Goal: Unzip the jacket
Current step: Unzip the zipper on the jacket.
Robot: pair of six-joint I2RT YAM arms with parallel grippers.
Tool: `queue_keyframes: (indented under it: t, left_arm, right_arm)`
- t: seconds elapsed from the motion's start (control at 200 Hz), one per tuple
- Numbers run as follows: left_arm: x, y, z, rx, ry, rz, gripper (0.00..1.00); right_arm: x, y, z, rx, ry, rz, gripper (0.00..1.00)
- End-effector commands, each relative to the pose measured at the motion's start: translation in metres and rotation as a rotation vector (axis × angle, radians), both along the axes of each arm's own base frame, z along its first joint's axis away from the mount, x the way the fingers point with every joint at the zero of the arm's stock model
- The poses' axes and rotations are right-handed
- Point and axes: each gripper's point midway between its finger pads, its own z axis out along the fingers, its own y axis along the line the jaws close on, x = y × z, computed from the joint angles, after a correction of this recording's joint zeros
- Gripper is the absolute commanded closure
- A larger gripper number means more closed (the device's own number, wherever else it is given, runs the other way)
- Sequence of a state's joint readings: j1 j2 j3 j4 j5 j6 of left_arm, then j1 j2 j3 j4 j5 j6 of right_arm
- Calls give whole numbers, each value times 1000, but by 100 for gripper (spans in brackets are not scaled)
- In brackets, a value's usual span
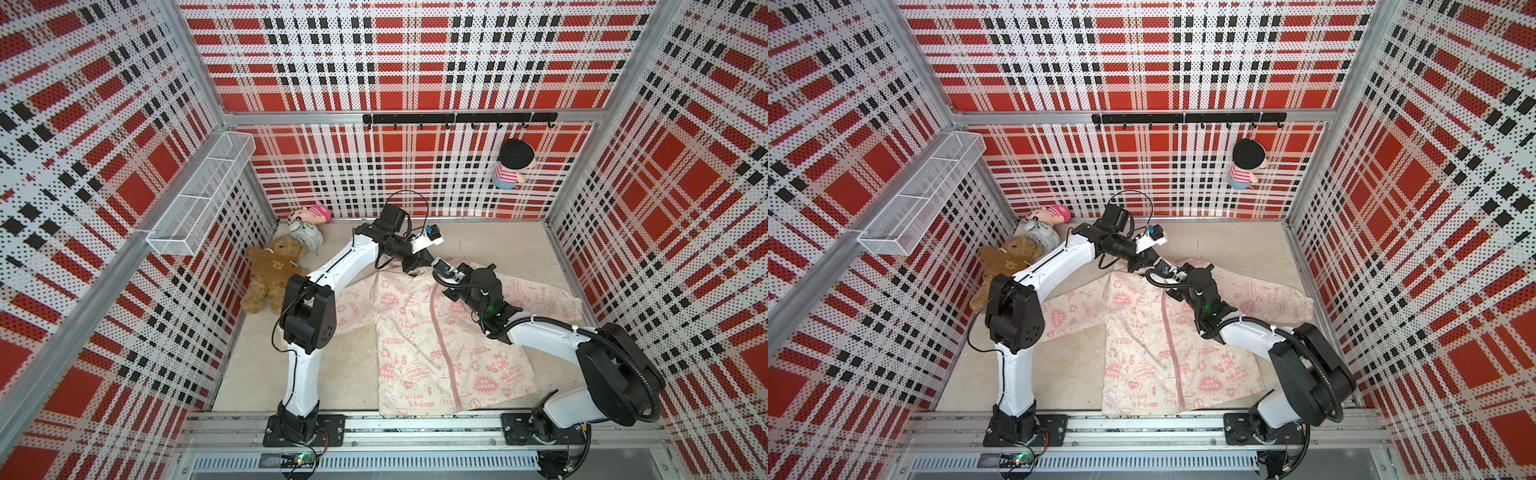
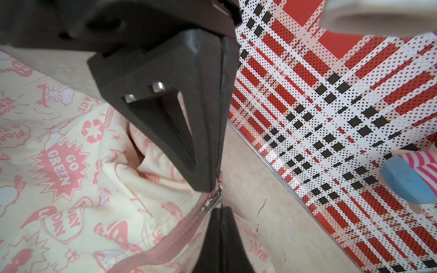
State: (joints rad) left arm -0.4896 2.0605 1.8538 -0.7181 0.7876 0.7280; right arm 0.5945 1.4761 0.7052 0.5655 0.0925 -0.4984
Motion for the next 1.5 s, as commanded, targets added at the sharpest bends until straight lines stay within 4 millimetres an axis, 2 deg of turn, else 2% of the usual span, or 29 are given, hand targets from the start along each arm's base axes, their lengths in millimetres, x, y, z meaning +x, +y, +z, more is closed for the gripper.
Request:
queue_keyframes:
  t: [0.0,0.155,0.471,0.651,0.922,1.142,1.373,1.493]
  left_arm:
    - [-3,-5,-3,4,30,-18,100]
    - [8,0,10,-30,79,27,100]
    - [41,36,32,-88,146,179,100]
    - [59,49,43,-120,160,259,100]
    - [80,55,73,-137,73,354,100]
    - [104,60,94,-146,-19,454,100]
    - [155,79,131,-226,-158,680,100]
    - [177,87,135,-254,-194,750,100]
  right_arm:
    - [0,14,17,9,-74,32,100]
    - [-7,29,11,-52,-159,27,100]
    - [-12,56,-6,-145,-331,-58,100]
    - [-16,54,-29,-226,-355,-116,100]
    - [-29,47,-67,-247,-213,-61,100]
    - [-47,50,-88,-242,-69,16,100]
    - [-63,54,-105,-260,101,79,100]
    - [-71,57,-114,-258,211,92,100]
